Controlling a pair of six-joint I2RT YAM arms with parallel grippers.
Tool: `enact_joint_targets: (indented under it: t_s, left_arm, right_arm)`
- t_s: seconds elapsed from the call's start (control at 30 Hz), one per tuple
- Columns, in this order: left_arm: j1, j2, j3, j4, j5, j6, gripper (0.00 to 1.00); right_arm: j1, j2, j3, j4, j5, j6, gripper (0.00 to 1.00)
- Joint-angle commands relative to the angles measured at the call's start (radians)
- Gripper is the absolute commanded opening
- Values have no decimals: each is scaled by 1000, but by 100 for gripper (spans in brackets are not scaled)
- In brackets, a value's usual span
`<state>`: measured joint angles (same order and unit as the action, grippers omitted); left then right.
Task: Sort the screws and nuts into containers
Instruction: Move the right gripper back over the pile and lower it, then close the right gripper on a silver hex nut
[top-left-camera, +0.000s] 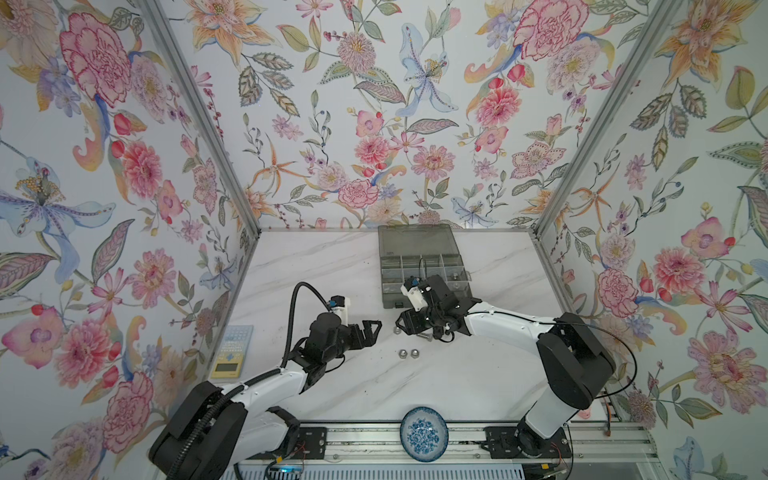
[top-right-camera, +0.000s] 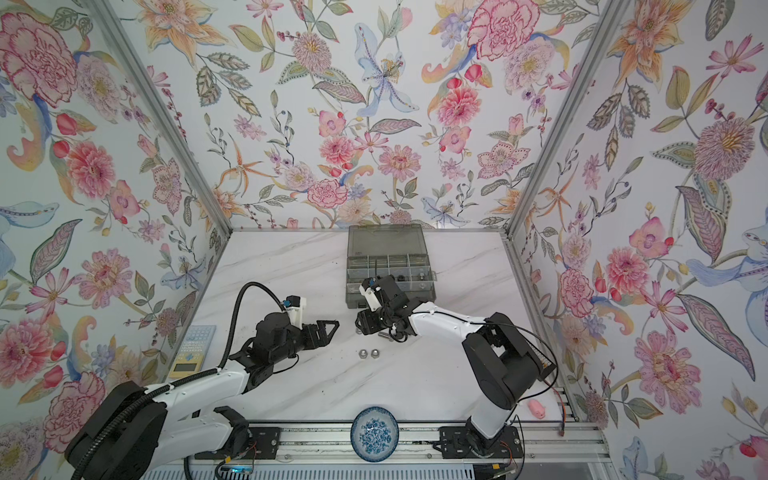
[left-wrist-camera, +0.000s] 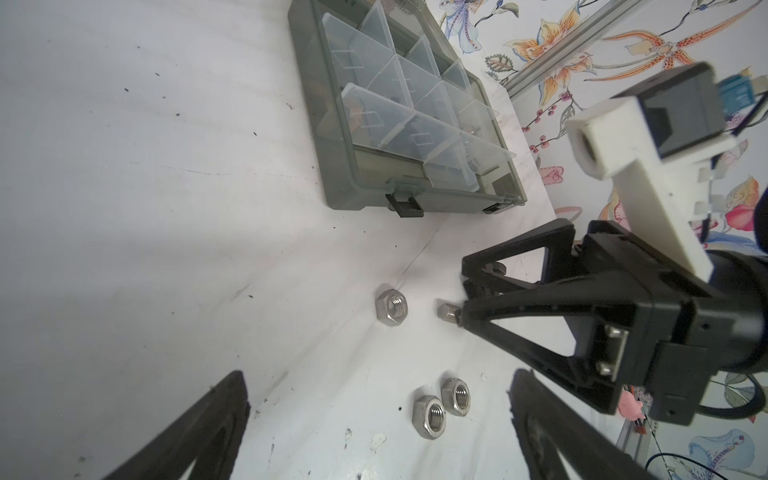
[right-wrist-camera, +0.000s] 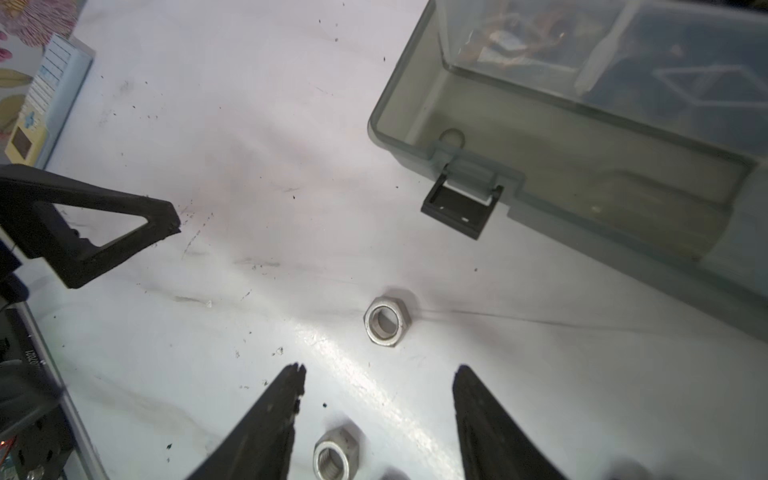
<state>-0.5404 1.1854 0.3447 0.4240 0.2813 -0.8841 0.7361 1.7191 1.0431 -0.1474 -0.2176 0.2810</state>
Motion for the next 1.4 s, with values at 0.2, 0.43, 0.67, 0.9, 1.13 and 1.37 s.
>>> enact_joint_targets:
  t_s: [0.2,0.43,0.67,0.9,1.13,1.37]
  left_arm:
    - [37,-23,-26,0,15,6,99]
    - [45,-35,-24,-11,9,-2,99]
    - [45,-31,-38,12,9,-13,99]
    - [45,-20,-35,16,13,-14,99]
    - [45,-31,-50,21,9,-24,99]
    - [46,-36,-42,5,4,-17,99]
  right_arm:
    - [57,123,122,-95,79,-71,55]
    - [74,176,161,-125,110,-79,55]
    - [77,193,171,-137,135,-107,55]
    - [76,230,193,-144,122,-124,55]
    - [80,246,193,-151,130,-129,50]
    - [88,246,183,-165,136,-139,41]
